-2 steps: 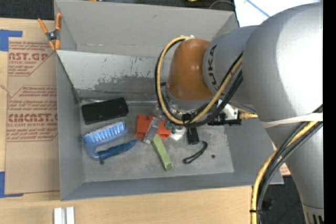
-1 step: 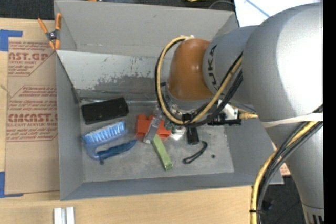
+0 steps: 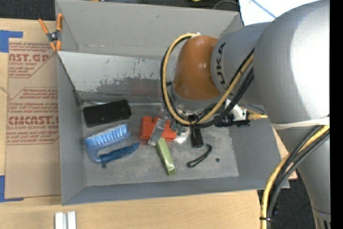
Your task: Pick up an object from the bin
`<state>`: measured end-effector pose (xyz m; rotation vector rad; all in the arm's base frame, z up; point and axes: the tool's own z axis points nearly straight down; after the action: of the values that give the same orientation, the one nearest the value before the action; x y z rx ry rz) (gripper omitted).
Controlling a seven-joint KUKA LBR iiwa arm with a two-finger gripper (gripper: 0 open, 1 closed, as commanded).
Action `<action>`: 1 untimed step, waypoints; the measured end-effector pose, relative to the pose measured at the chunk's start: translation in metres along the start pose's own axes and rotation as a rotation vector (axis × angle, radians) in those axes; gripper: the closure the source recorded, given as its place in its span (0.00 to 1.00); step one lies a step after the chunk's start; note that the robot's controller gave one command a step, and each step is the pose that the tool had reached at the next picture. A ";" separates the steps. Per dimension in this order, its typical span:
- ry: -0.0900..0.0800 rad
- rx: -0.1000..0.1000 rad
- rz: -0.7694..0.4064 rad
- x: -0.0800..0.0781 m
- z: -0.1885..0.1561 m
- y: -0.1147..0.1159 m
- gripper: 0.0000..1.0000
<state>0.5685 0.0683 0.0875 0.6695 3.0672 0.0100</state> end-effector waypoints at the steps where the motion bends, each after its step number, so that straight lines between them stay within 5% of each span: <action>1: -0.006 -0.004 0.000 -0.002 -0.029 0.001 1.00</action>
Offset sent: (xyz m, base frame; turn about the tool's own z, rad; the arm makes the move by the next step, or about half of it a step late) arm 0.0016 0.0003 0.0377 -0.0004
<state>0.5705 0.0685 0.1165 0.6674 3.0606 0.0140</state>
